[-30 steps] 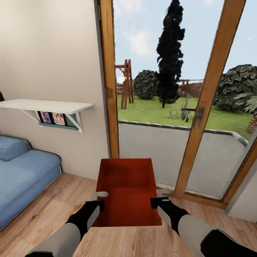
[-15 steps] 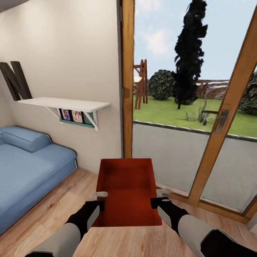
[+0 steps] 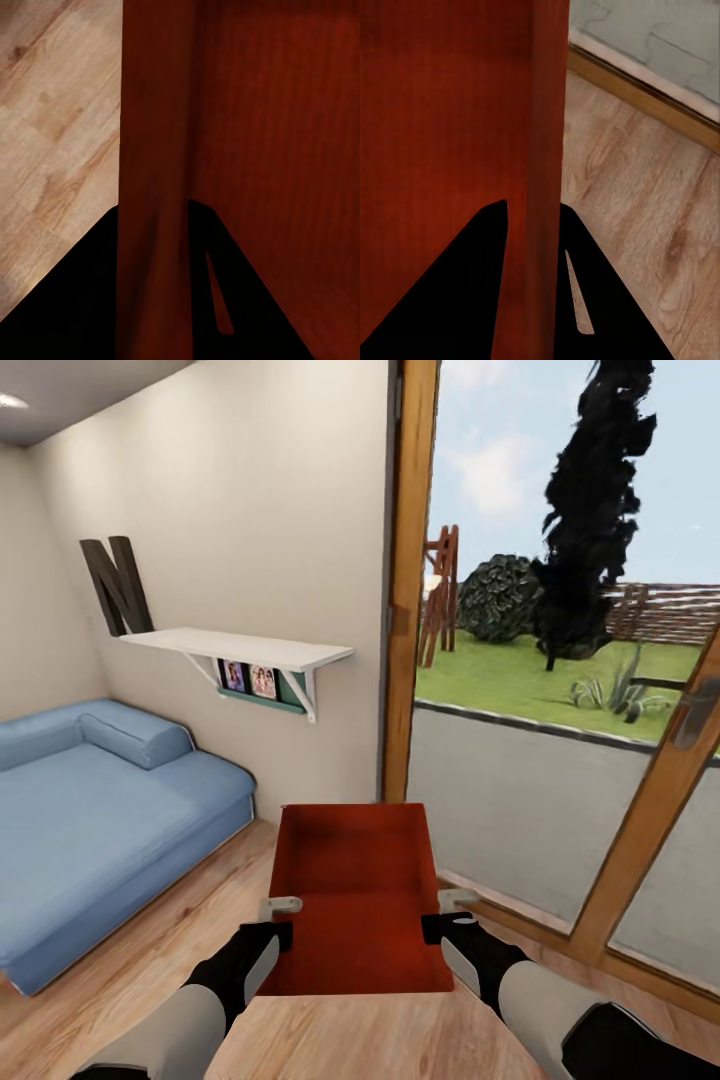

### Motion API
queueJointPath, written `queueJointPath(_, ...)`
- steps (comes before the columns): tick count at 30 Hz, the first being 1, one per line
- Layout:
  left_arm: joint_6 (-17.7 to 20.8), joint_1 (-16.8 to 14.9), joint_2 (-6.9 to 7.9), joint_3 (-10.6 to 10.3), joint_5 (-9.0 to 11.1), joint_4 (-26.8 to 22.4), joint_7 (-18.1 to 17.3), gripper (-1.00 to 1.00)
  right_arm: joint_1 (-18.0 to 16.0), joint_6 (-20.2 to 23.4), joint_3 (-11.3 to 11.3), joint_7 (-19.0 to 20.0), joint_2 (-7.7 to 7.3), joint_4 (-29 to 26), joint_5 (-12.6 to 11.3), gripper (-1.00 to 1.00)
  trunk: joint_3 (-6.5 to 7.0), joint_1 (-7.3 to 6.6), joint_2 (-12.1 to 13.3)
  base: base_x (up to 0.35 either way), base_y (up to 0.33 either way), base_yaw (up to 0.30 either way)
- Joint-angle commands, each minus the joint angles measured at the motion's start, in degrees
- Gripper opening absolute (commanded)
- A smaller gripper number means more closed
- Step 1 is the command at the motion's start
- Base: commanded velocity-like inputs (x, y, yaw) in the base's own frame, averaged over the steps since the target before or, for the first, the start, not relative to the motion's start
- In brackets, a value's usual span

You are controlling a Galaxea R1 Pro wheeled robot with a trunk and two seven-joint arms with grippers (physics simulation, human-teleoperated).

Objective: Move the two storage containers from the living room to the garage. In the garage, place one container on the floor and stack the other container on top of it (either order is fine).

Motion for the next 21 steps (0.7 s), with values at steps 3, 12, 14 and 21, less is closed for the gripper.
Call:
queueJointPath(3, 0.5, 0.0, 0.19, 0.2, -0.4, 0.1, 0.5, -1.00, -0.1, -1.5, -0.8, -0.4, -0.31, -0.2, 1.2, -1.00, -0.12, 0.03, -0.1, 0.000, 0.000, 0.274)
queueJointPath(12, 0.5, 0.0, 0.19, 0.2, -0.4, 0.1, 0.5, -1.00, -0.1, -1.6, -0.8, -0.4, -0.31, -0.2, 1.2, -1.00, -0.12, 0.03, -0.1, 0.000, 0.000, 0.274)
queueJointPath(14, 0.5, 0.0, 0.19, 0.2, -0.4, 0.1, 0.5, -1.00, -0.1, -1.6, -0.8, -0.4, -0.31, -0.2, 1.2, -1.00, -0.12, 0.03, -0.1, 0.000, 0.000, 0.274)
queueJointPath(21, 0.5, 0.0, 0.19, 0.2, -0.4, 0.1, 0.5, -1.00, -0.1, -1.6, -0.8, -0.4, -0.31, -0.2, 1.2, -1.00, -0.12, 0.03, -0.1, 0.000, 0.000, 0.274)
